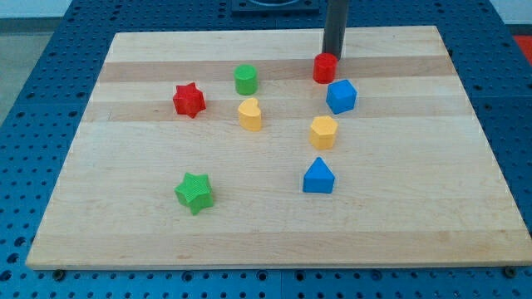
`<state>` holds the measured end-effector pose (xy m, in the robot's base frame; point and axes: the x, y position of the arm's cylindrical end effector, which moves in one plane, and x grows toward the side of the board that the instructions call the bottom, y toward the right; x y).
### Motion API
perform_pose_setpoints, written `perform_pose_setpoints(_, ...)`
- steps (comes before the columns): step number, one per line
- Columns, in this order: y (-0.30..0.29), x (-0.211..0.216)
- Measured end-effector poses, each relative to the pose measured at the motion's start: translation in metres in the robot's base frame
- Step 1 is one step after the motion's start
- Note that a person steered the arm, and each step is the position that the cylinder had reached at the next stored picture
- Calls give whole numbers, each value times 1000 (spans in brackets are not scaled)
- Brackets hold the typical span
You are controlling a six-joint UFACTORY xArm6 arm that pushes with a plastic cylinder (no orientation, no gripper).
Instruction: Nudge the red star a bit right
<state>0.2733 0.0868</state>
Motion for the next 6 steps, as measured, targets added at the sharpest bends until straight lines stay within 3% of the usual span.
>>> perform_pose_setpoints(4,-46,31)
perform_pose_setpoints(6,0,32)
